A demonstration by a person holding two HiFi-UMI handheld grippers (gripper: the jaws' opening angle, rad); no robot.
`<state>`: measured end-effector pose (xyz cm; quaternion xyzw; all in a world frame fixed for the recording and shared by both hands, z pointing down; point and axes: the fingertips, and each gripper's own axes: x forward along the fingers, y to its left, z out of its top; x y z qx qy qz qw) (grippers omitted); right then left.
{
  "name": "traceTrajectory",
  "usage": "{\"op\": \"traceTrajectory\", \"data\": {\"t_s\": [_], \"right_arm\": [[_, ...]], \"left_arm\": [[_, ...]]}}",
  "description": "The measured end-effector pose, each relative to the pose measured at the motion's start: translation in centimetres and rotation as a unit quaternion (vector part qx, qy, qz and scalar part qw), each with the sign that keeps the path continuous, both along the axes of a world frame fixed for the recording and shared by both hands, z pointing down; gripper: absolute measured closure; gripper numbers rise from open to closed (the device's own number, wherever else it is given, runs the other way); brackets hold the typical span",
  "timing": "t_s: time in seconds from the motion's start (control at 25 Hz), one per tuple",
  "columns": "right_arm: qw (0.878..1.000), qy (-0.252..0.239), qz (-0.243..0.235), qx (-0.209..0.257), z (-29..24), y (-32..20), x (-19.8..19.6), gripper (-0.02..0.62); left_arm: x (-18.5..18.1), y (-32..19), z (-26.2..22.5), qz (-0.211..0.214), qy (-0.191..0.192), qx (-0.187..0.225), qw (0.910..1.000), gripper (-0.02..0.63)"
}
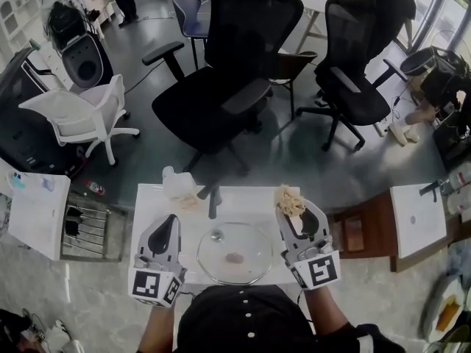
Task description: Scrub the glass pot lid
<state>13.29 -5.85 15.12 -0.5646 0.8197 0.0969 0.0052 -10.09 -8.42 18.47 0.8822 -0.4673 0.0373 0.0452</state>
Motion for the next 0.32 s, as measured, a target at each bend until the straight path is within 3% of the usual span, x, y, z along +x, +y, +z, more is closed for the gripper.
{"op": "traceTrajectory", "data": {"t_s": [0.32], "right_arm": [[1.0,0.003,-0.003,0.007,-0.21,-0.14,-0.21,0.448]], "left_arm": [[0.27,-0.09,0.17,0.006,0.008,0.001,1.0,0.578]]}}
